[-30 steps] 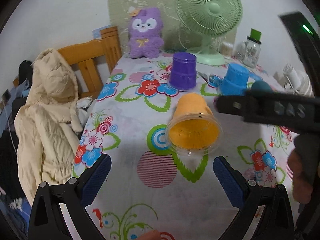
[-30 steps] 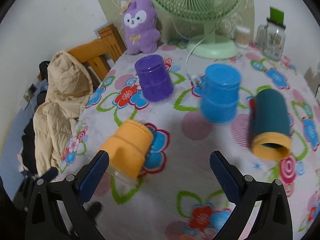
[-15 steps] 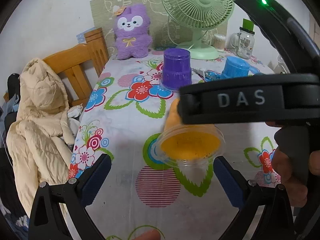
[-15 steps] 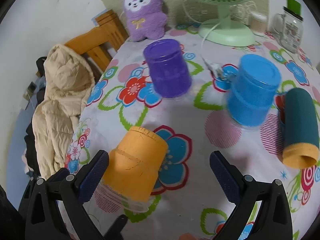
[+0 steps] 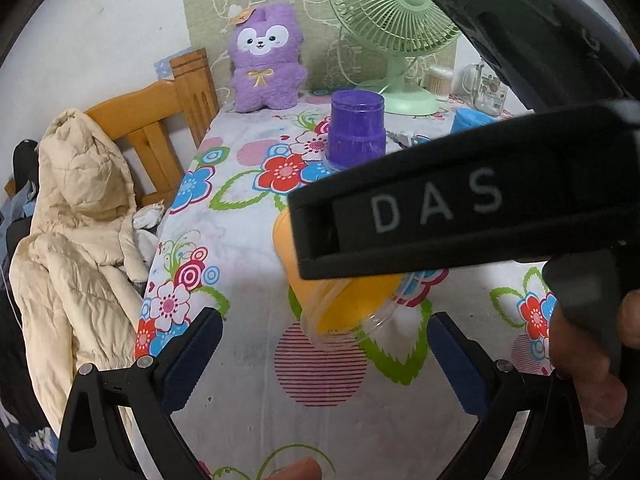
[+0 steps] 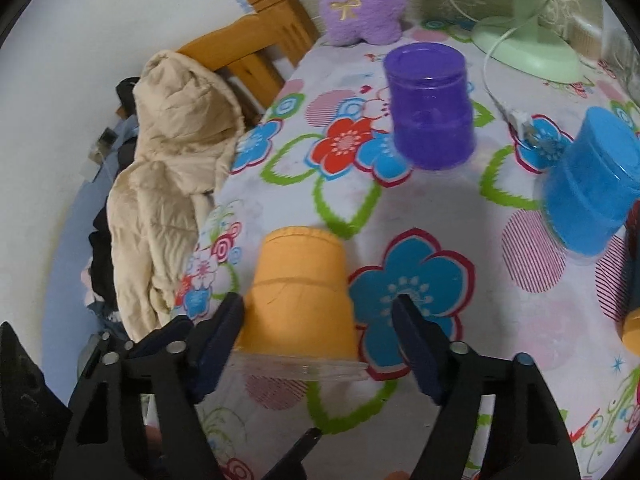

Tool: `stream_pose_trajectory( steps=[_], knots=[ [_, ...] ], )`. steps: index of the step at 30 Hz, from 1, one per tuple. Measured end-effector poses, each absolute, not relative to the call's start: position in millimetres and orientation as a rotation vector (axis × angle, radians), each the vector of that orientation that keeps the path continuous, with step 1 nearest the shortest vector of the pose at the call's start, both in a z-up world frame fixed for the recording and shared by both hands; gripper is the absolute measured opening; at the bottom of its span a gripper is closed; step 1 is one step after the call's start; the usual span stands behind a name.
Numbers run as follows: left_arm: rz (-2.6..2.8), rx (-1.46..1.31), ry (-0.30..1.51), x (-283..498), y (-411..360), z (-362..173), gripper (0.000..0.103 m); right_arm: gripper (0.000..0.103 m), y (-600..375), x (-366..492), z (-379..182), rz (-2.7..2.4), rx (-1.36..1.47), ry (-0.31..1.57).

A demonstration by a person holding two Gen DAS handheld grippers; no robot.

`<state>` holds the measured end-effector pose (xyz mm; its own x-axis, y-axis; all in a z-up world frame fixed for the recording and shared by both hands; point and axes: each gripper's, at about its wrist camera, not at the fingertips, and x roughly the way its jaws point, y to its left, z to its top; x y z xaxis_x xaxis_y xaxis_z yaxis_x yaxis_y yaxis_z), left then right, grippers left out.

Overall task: Flip cup upside down
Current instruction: 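Lift the orange cup with the right tool and rotate it rim-down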

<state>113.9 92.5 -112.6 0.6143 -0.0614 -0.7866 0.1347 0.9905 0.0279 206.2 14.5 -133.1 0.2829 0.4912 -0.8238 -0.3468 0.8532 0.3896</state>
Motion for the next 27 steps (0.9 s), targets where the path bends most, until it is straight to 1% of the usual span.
stream_pose_trajectory(
  steps=[1,3,8,10,11,12,13,16,17,19,20,27],
  knots=[
    [-0.111,0.085,0.906,113.4,93.1,-112.9,0.103,0.066,14.6,204.9,-131.7,0.569,0.145,1.153],
    [-0.107,0.082,0.91,110.9,93.6,-112.5,0.103,0.055,13.3,202.5,-127.3,0.58,0.146,1.148],
    [-0.11,0.065,0.901,104.1,96.6,-108.5,0.103,0.054,5.9,206.0,-127.6,0.57,0.187,1.171],
    [-0.101,0.073,0.897,103.0,97.4,-107.6,0.103,0.065,4.1,210.2,-130.6,0.548,0.202,1.192],
    [-0.099,0.075,0.896,102.9,98.0,-107.1,0.103,0.075,4.4,212.3,-132.7,0.524,0.187,1.201],
    [-0.1,0.074,0.896,102.9,98.5,-106.6,0.103,0.079,4.8,213.4,-134.0,0.516,0.181,1.206],
    [-0.102,0.071,0.894,102.8,98.9,-106.0,0.103,0.081,6.3,214.6,-135.7,0.519,0.175,1.212],
    [-0.105,0.072,0.889,100.4,98.9,-105.3,0.103,0.081,18.4,216.4,-139.6,0.561,0.136,1.23],
    [-0.102,0.074,0.889,100.5,99.0,-105.5,0.103,0.081,24.3,216.3,-141.3,0.58,0.109,1.234],
    [-0.094,0.081,0.89,95.9,99.4,-106.7,0.103,0.073,29.2,215.5,-142.9,0.607,0.095,1.244],
    [-0.094,0.075,0.892,94.3,100.1,-107.3,0.103,0.065,30.9,215.0,-142.8,0.616,0.089,1.246],
    [-0.075,0.031,0.906,90.7,114.8,-109.6,0.103,0.063,24.1,207.0,-136.6,0.618,0.084,1.229]
  ],
)
